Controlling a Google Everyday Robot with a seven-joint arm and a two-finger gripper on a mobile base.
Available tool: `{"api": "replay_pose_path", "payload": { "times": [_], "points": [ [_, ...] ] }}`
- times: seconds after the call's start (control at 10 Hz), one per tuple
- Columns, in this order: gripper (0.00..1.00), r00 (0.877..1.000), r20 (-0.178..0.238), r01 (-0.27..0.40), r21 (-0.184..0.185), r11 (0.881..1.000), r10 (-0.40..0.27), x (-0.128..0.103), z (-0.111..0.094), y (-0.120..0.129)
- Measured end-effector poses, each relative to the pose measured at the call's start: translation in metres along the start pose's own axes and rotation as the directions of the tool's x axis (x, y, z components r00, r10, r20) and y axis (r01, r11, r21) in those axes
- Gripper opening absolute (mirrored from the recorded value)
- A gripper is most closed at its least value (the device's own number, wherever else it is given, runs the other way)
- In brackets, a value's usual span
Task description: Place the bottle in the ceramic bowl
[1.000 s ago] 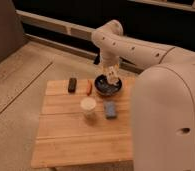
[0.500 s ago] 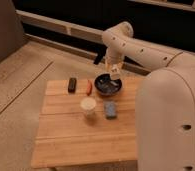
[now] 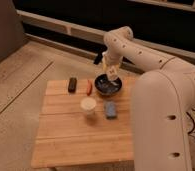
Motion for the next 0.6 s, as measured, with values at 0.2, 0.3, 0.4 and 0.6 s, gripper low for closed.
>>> {"api": "replay_pose_path", "payload": {
  "times": [0.2,0.3,0.4,0.6],
  "points": [
    [0.00,1.000,-0.016,-0.001,-0.028,1.000,0.001,-0.002,0.018,-0.004],
    [0.00,1.000,-0.023,-0.002,-0.037,0.999,0.001,-0.003,0.025,-0.007],
    [0.00,0.999,-0.033,-0.007,-0.045,0.999,0.006,-0.003,0.033,-0.012],
    [0.00,0.998,-0.060,-0.020,-0.070,0.997,0.016,-0.001,0.054,-0.016]
  ]
}}
